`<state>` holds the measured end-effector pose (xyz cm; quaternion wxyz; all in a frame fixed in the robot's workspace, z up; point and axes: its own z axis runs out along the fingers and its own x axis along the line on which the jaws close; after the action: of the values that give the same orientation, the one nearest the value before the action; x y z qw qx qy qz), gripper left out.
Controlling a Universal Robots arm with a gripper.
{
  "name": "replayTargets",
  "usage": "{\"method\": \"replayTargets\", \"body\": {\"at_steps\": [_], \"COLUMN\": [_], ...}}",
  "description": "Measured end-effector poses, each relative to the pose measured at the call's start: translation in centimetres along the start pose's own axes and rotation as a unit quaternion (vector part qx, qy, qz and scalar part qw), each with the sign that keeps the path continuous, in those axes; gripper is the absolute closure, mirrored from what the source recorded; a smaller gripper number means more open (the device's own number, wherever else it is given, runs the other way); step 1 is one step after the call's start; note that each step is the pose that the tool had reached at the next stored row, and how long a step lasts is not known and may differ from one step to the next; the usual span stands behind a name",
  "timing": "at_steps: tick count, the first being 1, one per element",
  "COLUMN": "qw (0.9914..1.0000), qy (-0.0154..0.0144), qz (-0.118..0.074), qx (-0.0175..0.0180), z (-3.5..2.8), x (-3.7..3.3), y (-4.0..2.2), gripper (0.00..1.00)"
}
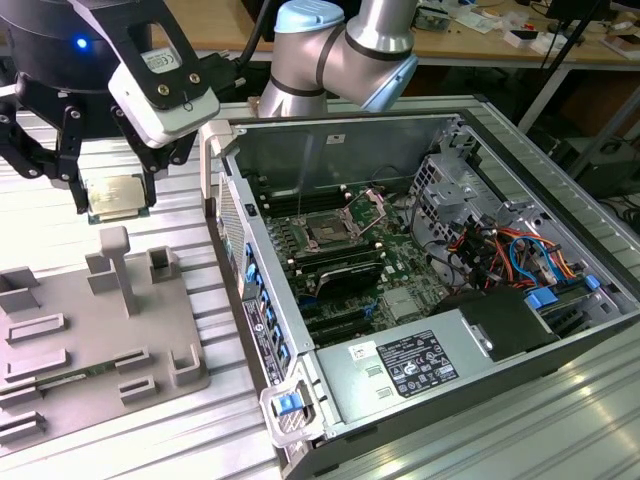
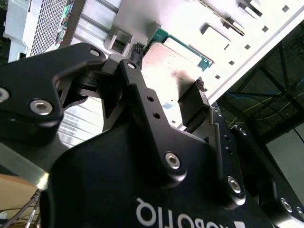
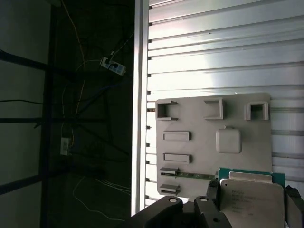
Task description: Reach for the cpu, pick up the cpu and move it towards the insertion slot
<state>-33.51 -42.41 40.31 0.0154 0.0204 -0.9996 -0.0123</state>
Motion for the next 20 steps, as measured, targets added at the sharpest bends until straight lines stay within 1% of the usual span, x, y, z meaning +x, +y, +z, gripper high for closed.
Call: {"method": "replayTargets", "body": {"at_steps": [8, 20], "qw": [1.0, 1.0], "qy": [0.0, 0.0], "qz": [0.0, 0.0], "qx": [0.0002, 0.001], "z": [0.0, -0.02], "x": [-0.08, -0.54], "y": [0.0, -0.02], "gripper": [0.45, 0.45]}}
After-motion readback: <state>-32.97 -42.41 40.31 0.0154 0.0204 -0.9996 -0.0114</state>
